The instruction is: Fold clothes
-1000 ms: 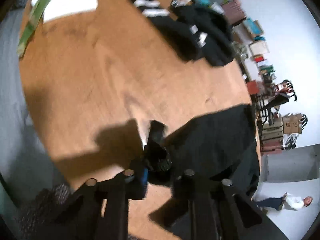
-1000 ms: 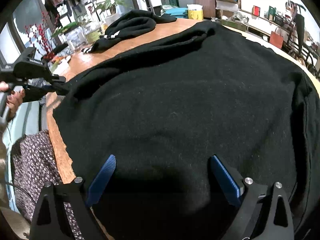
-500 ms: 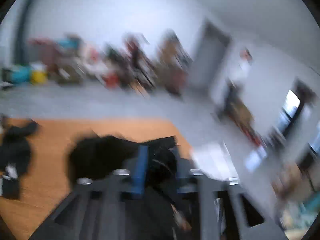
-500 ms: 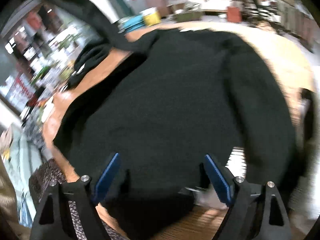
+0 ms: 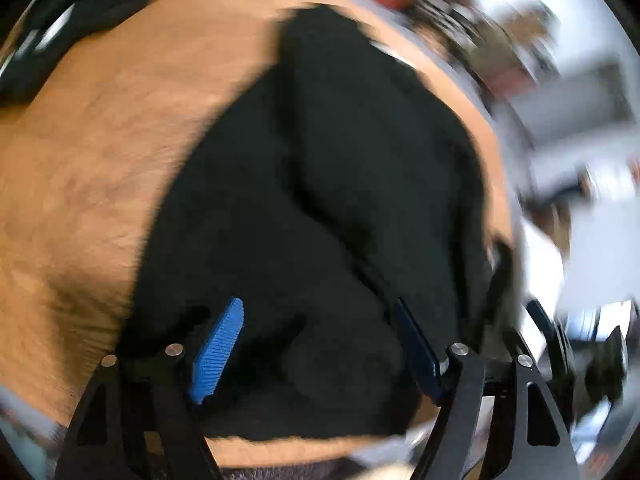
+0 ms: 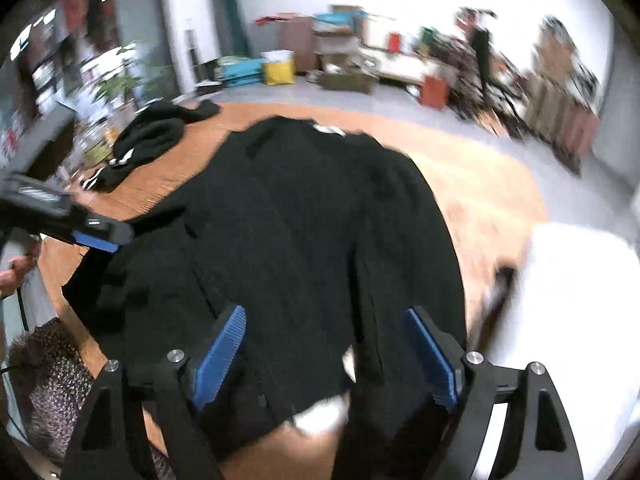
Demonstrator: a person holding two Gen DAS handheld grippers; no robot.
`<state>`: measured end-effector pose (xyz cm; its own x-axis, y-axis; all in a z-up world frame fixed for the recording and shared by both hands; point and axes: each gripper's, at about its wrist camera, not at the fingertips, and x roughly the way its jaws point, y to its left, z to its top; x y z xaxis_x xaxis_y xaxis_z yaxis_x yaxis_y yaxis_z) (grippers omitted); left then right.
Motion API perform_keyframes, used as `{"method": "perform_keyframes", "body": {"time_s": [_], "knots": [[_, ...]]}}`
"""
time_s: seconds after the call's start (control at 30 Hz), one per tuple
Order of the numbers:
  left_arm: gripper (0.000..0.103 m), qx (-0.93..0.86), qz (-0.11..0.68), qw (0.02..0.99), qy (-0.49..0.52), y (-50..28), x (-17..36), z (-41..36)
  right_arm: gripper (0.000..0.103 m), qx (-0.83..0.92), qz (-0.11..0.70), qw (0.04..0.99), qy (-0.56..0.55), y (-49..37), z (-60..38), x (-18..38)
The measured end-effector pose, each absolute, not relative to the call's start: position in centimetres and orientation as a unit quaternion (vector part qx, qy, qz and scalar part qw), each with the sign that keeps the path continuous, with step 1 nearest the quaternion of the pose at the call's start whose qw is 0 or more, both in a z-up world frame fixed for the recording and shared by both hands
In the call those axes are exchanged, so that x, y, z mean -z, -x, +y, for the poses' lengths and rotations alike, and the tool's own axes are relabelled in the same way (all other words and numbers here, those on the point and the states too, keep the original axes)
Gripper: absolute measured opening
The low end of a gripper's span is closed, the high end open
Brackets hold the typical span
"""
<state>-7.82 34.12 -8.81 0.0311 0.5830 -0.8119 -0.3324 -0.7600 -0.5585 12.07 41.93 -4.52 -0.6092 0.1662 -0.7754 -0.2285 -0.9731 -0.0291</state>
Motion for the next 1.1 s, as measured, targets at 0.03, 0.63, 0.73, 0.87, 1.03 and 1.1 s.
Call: {"method": "perform_keyframes", "body": {"time_s": [0.03,0.63,0.73,0.87,1.03,1.1], "knots": [[0.062,-0.691,-0.117,0.312,0.642,8.6,9.7,33.1,0.085,-0.899,0.025,0.096,0.427,-10.2,41.8,4.4],[0.006,-0.771,-0.144,0.226,0.577,14.7,14.2,27.0,0.006,-0.858,0.073,0.01,0.508,14.8,41.5,12.1],[0.005,-0.787,-0.157,0.193,0.565,15.2,15.0,24.6,0.005,-0.88,0.061,0.081,0.464,12.3,44.7,9.4],[0.005,-0.777,-0.18,0.192,0.572,15.6,15.7,23.5,0.007,-0.841,0.03,0.176,0.51,9.2,49.4,9.0],[0.005,-0.786,-0.145,0.187,0.571,15.3,14.2,25.2,0.028,-0.799,0.003,0.263,0.541,6.4,51.9,10.0],[0.005,-0.778,-0.149,0.211,0.572,15.5,13.3,26.5,0.044,-0.823,0.04,0.229,0.518,5.7,51.4,8.8]]}}
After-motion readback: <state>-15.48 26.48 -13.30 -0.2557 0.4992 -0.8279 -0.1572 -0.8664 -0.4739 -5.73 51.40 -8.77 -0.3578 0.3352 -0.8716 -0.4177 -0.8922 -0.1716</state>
